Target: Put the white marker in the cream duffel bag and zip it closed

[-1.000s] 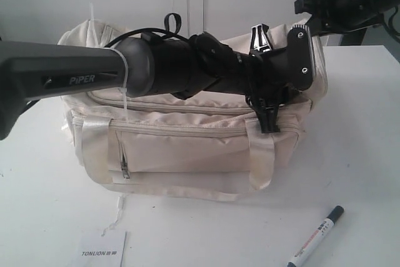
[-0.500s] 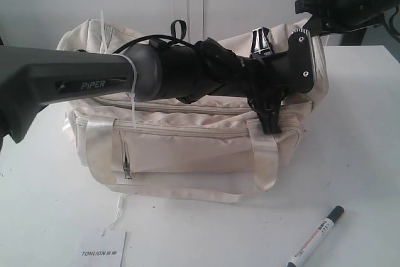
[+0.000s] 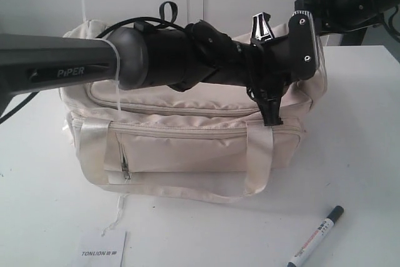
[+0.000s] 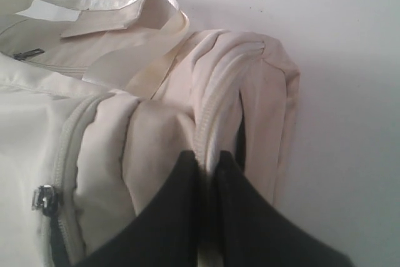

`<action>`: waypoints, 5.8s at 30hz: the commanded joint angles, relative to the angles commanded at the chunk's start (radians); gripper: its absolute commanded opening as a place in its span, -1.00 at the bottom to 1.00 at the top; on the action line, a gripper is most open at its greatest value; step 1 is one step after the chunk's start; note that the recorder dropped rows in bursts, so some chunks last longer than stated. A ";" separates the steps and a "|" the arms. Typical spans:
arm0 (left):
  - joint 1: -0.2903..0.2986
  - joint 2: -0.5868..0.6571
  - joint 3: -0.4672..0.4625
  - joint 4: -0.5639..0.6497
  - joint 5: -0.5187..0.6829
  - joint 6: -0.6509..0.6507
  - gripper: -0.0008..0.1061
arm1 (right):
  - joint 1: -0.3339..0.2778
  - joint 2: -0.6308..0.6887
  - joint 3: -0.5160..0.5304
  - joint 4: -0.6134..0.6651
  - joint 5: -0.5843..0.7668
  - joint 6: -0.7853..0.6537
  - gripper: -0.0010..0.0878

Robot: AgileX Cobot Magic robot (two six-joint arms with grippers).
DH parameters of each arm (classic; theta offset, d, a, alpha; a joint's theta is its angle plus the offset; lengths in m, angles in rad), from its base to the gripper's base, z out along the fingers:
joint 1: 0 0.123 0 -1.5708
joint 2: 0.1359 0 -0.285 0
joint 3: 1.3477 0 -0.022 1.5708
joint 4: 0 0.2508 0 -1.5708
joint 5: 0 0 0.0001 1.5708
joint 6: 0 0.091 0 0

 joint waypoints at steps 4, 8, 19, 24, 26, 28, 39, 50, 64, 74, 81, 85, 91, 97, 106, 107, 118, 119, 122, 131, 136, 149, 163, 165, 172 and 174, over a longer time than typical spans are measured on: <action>0.000 -0.023 0.010 0.000 0.025 -0.045 -0.99 | 0.000 0.000 0.000 0.000 0.000 0.000 -0.98; 0.000 -0.043 0.010 0.000 0.044 -0.106 -0.99 | 0.000 0.000 0.000 0.000 0.000 0.000 -0.98; 0.000 -0.051 0.010 0.000 0.118 -0.216 -0.99 | 0.000 0.000 0.000 0.000 -0.006 0.000 -0.98; 0.000 -0.076 0.010 0.000 0.121 -0.218 -0.99 | 0.000 0.000 0.000 0.000 -0.017 0.000 -0.98; 0.000 -0.080 0.010 0.000 0.124 -0.223 -0.99 | 0.000 0.000 0.000 0.005 -0.022 0.006 -0.98; 0.000 -0.085 0.010 0.000 0.126 -0.239 -0.99 | 0.000 0.000 0.000 0.016 -0.019 0.008 -0.98; 0.000 -0.121 0.010 0.004 0.157 -0.249 -0.99 | 0.000 0.000 0.000 0.077 -0.038 0.008 -0.98; 0.000 -0.165 0.010 0.123 0.221 -0.309 -0.99 | 0.000 0.000 0.000 0.018 -0.036 0.034 -0.98; 0.000 -0.185 0.011 0.318 0.339 -0.465 -0.99 | 0.000 0.000 0.000 0.015 -0.024 0.038 -0.98; 0.000 -0.197 0.011 0.376 0.370 -0.515 -0.99 | 0.000 0.000 0.000 0.015 -0.015 0.038 -0.98; 0.000 -0.195 0.011 0.376 0.419 -0.522 -0.99 | 0.000 0.000 0.000 0.017 0.002 0.038 -0.43; 0.002 -0.194 0.011 0.392 0.409 -0.522 -0.99 | 0.000 -0.004 -0.001 0.019 0.002 0.038 0.06; 0.002 -0.194 0.011 0.394 0.409 -0.522 -0.99 | -0.002 -0.092 -0.001 0.008 0.050 0.045 0.37; 0.002 -0.194 0.011 0.394 0.409 -0.531 -0.99 | 0.000 -0.163 -0.001 0.031 0.197 0.054 0.37; 0.002 -0.194 0.011 0.394 0.411 -0.600 -0.99 | 0.053 -0.144 0.007 0.046 0.291 0.079 0.27; 0.002 -0.194 0.011 0.394 0.411 -0.603 -0.99 | 0.060 -0.140 0.007 0.044 0.287 0.079 0.27; 0.002 -0.194 0.011 0.394 0.411 -0.603 -0.99 | 0.102 -0.058 0.007 0.043 0.229 0.086 0.25; 0.002 -0.194 0.011 0.394 0.411 -0.603 -0.99 | 0.102 -0.053 0.007 0.043 0.224 0.086 0.20; 0.002 -0.194 0.011 0.394 0.411 -0.603 -0.99 | 0.102 -0.039 0.007 0.043 0.217 0.086 -0.06; 0.000 -0.201 0.011 0.377 0.378 -0.603 -0.99 | 0.102 -0.034 0.007 0.045 0.207 0.086 -0.98; 0.000 -0.226 0.011 0.359 0.365 -0.603 -0.99 | 0.102 -0.034 0.007 0.045 0.184 0.086 -0.98; 0.000 -0.236 0.002 0.359 0.351 -0.601 -0.99 | 0.102 -0.018 0.007 0.042 0.151 0.086 -0.98; 0.000 -0.250 -0.002 0.376 0.416 -0.601 -0.99 | 0.102 -0.018 0.007 0.035 0.139 0.086 -0.98; 0.000 -0.254 -0.002 0.379 0.415 -0.601 -0.99 | 0.102 -0.018 0.007 0.035 0.139 0.086 -0.98; 0.000 -0.259 -0.002 0.379 0.417 -0.604 -0.99 | 0.102 -0.018 0.007 0.034 0.139 0.090 -0.98; 0.000 -0.264 -0.002 0.380 0.424 -0.606 -0.99 | 0.102 -0.018 0.007 0.034 0.139 0.094 -0.98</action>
